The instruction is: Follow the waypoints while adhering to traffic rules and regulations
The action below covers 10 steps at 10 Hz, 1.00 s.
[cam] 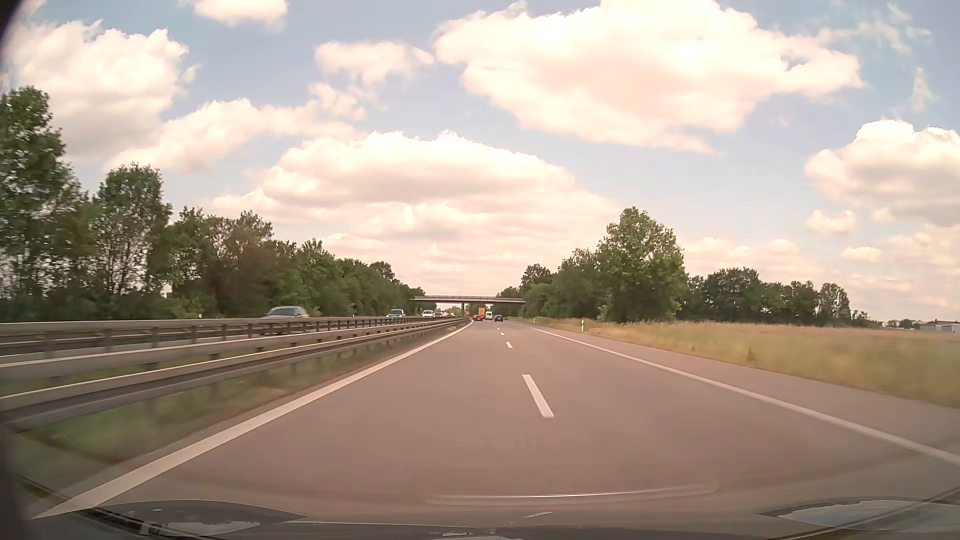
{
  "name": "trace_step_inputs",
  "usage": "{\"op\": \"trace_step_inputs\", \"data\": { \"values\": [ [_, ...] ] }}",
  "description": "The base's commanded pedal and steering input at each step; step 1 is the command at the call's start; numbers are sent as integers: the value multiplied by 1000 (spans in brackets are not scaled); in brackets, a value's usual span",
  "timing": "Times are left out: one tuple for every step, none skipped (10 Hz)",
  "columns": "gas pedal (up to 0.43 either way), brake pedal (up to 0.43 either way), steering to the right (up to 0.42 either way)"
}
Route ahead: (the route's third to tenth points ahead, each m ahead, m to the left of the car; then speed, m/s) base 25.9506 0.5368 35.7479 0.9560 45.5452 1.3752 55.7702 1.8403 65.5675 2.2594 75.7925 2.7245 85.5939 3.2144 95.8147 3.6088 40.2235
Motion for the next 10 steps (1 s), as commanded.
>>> {"op": "trace_step_inputs", "data": {
  "values": [
    [209,12,-1],
    [197,12,-1],
    [189,12,-1],
    [177,12,-2],
    [169,12,-3],
    [169,12,-3],
    [169,12,-3],
    [169,12,-4],
    [169,12,-4],
    [157,12,-4]
  ]
}}
